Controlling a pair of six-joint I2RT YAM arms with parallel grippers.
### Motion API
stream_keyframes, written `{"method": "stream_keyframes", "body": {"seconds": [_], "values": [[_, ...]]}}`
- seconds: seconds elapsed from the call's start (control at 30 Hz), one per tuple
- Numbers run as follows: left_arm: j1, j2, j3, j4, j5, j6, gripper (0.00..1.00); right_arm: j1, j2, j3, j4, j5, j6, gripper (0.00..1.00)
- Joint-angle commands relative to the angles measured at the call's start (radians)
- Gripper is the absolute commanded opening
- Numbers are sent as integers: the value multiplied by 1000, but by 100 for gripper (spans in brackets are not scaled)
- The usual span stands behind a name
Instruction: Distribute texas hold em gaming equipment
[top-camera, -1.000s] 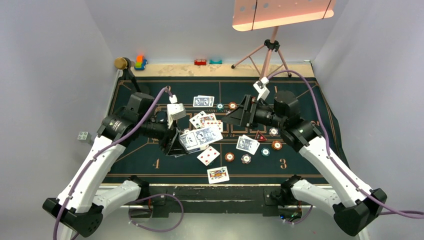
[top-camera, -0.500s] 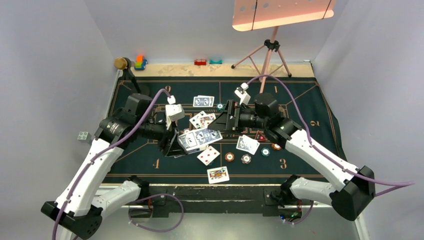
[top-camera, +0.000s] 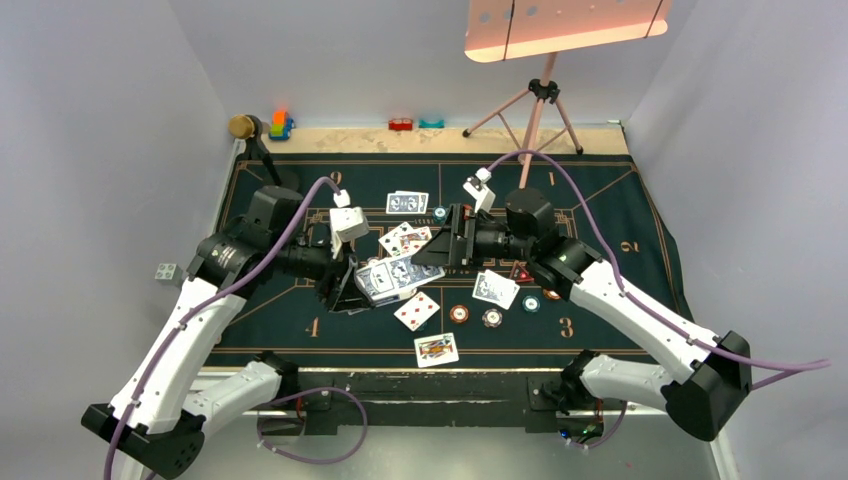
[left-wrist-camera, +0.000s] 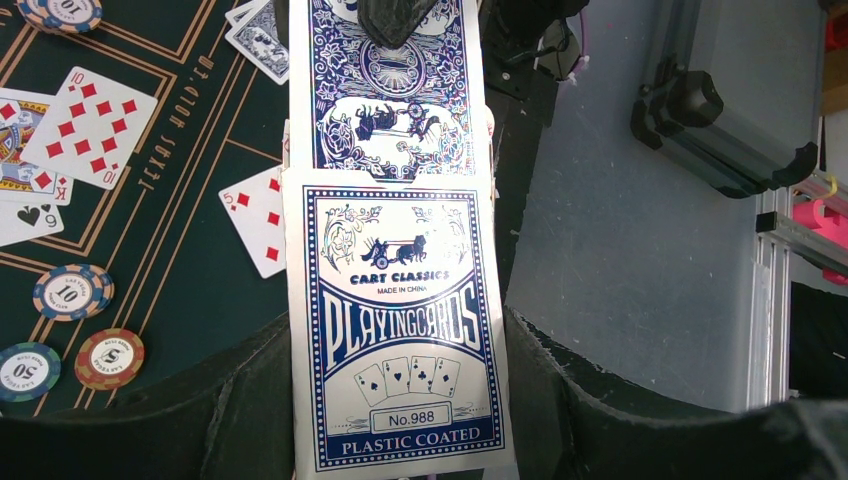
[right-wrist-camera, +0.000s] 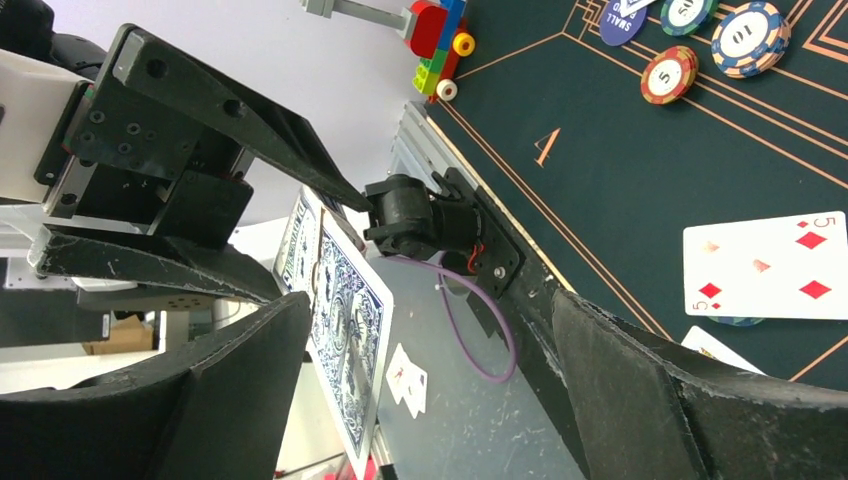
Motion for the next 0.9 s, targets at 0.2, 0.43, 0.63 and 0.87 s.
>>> {"method": "stream_keyframes", "body": {"seconds": [0.2, 0.43, 0.63, 0.87], "values": [[7, -11, 52, 23, 11, -1, 0, 5, -21, 72, -111, -17, -65, 75], [7, -15, 57, 16, 14, -1, 0, 0, -37, 117, -163, 40, -89, 60], [7, -16, 63, 11, 14, 1, 0, -13, -47, 136, -188, 46, -100, 50], [7, -13, 70, 11, 16, 1, 0, -37, -59, 142, -209, 33, -109, 38]]}}
